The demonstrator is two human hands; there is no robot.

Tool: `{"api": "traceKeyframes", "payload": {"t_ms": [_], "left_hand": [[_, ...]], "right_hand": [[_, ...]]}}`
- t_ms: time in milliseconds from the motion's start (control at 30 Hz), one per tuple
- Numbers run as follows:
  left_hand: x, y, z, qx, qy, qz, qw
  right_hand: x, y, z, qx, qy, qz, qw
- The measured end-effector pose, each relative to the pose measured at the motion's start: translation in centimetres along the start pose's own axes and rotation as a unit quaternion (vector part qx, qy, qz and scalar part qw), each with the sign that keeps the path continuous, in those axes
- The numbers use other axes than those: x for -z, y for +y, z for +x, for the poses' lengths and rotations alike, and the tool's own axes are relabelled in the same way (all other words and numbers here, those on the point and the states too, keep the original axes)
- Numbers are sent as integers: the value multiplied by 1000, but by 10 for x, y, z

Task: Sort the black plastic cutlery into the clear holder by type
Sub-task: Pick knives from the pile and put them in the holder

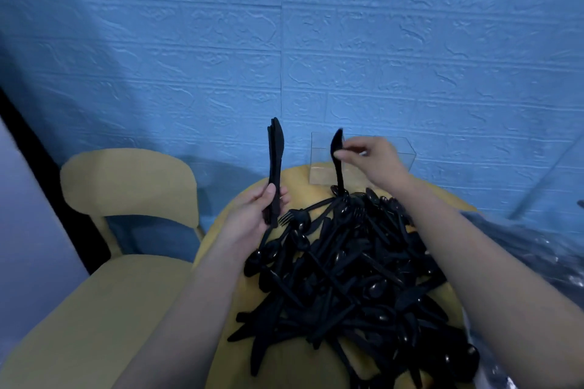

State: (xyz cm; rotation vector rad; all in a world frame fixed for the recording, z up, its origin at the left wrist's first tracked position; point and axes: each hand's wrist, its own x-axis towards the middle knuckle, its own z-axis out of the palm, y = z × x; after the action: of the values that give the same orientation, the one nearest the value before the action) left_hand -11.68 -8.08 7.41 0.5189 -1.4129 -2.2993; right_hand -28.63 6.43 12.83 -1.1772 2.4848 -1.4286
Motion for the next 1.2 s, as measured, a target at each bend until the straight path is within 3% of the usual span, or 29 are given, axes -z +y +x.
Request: {"api": "traceKeyframes", "payload": {"t_ms": [133,300,467,633,800,933,1200], "left_hand": [[-17,6,-44,-27,-22,4,999],[-43,14,-98,-20,-100,0,995],[-46,17,-129,-11,-115,-7,993],[-42,18,-143,-7,-124,8,992],[-34,19,-145,-1,-141,16,990],[-24,27,-140,23,-178,14,984],[-3,21,-109,38,-150,-8,988]], "right_hand": [[10,-48,-45,7,10,155,988],[7,-81,-93,-27,-81,342,936],[16,-99,-123,-69,-100,424,897],[17,-108,-136,-43,-72,330,940],[17,-116,-132,0,-39,88,995],[13,-119,-117,18,-33,-53,998],[-13,-90,-81,21,-37,-80,996]]}}
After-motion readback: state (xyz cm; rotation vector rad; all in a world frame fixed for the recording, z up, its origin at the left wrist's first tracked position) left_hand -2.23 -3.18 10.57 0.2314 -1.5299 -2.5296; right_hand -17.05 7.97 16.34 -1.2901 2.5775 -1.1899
